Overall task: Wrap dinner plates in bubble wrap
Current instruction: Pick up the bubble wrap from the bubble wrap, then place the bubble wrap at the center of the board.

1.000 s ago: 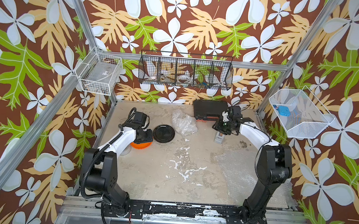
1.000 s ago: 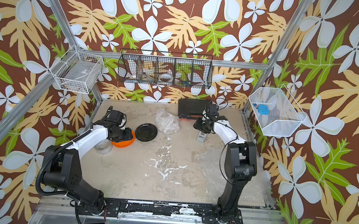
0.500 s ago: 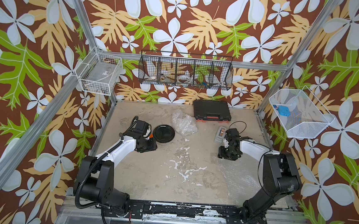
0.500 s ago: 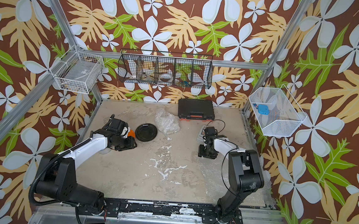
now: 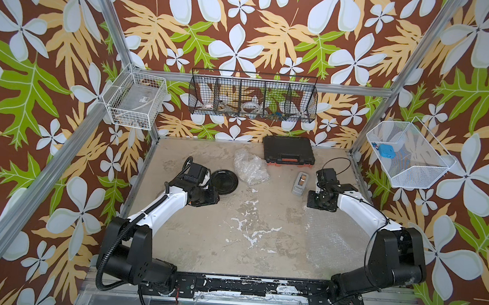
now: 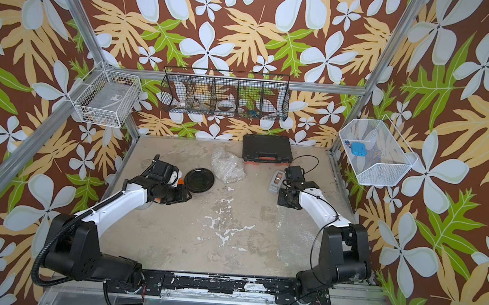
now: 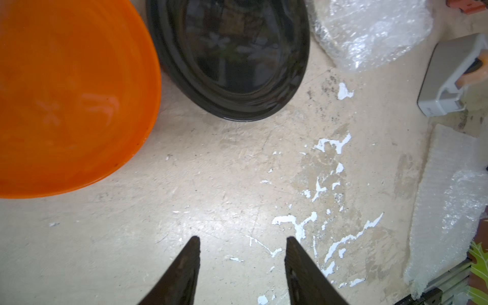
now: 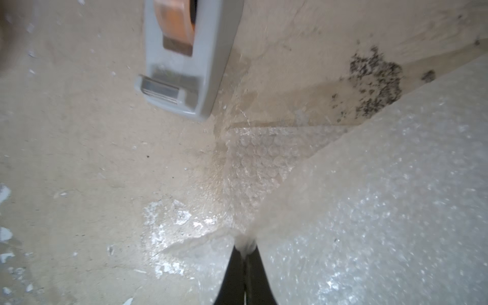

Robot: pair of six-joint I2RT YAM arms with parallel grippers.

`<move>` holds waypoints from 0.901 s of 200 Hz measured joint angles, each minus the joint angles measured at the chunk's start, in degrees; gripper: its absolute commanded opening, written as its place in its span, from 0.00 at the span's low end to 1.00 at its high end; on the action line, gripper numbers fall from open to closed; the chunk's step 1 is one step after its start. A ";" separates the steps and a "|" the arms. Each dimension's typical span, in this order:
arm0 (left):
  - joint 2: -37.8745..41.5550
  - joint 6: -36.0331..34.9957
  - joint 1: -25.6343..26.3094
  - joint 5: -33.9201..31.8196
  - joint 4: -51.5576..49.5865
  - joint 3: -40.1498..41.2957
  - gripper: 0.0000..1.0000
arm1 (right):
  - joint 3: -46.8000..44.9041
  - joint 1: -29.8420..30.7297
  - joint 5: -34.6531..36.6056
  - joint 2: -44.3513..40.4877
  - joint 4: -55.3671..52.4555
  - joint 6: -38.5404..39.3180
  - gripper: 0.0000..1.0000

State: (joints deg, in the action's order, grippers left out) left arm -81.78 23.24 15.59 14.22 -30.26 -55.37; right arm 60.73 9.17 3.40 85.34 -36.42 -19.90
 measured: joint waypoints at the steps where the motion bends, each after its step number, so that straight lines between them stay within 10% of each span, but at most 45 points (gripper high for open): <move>1: 0.00 0.04 0.07 0.00 0.00 -0.04 0.54 | 0.09 0.00 0.04 -0.13 -0.09 0.00 0.00; 48: -0.17 1.40 4.13 3.17 0.96 -1.27 0.54 | 3.85 -0.09 -0.42 -4.52 -4.59 -0.31 0.00; 131: -9.33 16.81 27.89 19.34 29.75 -2.27 0.62 | -4.07 -0.11 -26.45 -10.82 0.57 -8.83 0.00; 180: -12.31 23.06 32.94 20.94 43.43 1.73 0.65 | -7.39 0.83 -38.21 -13.92 8.68 -18.58 0.00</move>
State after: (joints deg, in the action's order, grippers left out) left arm -94.08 46.30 48.53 35.16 13.17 -53.65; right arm 53.34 10.00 -34.81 71.42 -27.75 -38.48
